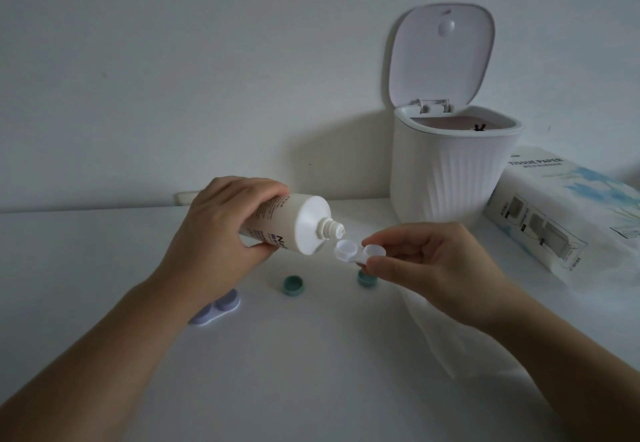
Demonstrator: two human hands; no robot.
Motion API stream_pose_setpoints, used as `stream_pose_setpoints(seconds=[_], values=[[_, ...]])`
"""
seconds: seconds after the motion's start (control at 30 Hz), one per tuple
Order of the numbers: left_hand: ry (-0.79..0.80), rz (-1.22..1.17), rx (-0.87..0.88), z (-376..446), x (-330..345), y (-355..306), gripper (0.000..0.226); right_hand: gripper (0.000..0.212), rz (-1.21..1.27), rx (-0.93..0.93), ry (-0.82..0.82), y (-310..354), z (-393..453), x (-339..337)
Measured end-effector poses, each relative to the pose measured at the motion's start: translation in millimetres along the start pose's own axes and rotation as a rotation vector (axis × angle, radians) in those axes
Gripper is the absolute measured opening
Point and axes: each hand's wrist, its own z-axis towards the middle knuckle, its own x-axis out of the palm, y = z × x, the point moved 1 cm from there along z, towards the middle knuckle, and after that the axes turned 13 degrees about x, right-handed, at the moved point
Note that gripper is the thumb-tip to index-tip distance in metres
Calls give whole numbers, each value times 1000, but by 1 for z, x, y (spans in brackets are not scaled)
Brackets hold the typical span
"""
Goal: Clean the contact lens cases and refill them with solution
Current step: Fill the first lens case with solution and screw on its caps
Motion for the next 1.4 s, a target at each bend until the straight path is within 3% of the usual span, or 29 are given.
stream_pose_setpoints(seconds=[0.83, 1.4], values=[[1, 39, -7, 9, 2, -7, 64, 25, -53, -20, 22, -6, 4, 1], [-12, 141, 26, 10, 2, -8, 65, 18, -70, -41, 14, -6, 4, 2]])
